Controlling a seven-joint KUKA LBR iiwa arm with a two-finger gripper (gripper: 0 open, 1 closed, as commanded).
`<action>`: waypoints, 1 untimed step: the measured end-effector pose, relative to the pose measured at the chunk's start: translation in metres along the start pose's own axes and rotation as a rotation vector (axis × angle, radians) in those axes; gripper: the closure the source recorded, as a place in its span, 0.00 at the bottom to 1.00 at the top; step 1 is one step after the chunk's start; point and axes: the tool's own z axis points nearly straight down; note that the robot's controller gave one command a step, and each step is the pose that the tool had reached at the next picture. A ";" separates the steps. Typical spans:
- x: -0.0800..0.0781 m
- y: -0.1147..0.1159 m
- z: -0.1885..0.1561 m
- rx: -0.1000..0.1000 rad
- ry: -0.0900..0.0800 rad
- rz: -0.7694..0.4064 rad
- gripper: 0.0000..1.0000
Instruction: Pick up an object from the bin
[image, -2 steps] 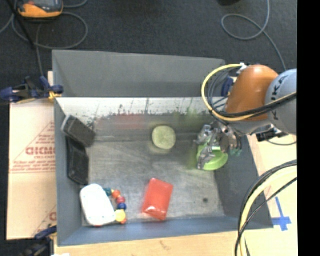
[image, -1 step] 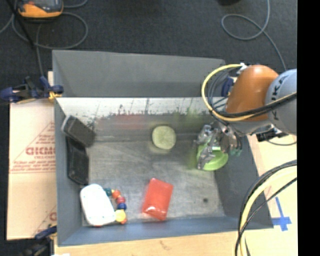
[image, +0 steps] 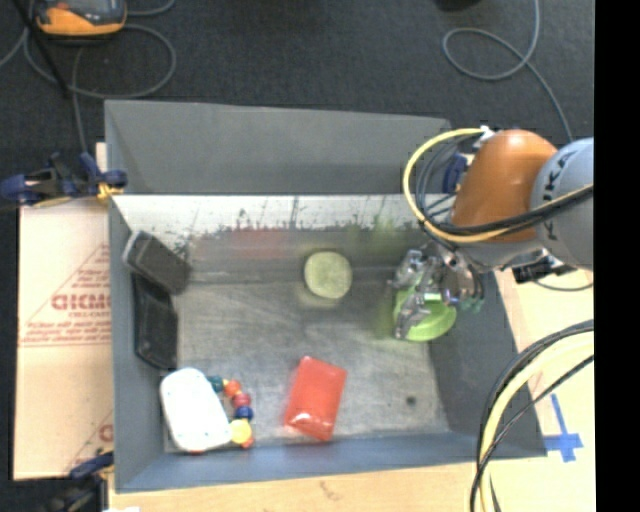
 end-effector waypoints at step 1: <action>0.000 0.000 0.000 0.000 0.000 0.000 1.00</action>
Offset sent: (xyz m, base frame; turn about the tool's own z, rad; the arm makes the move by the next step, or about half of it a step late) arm -0.0209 -0.0215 0.1894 -0.3336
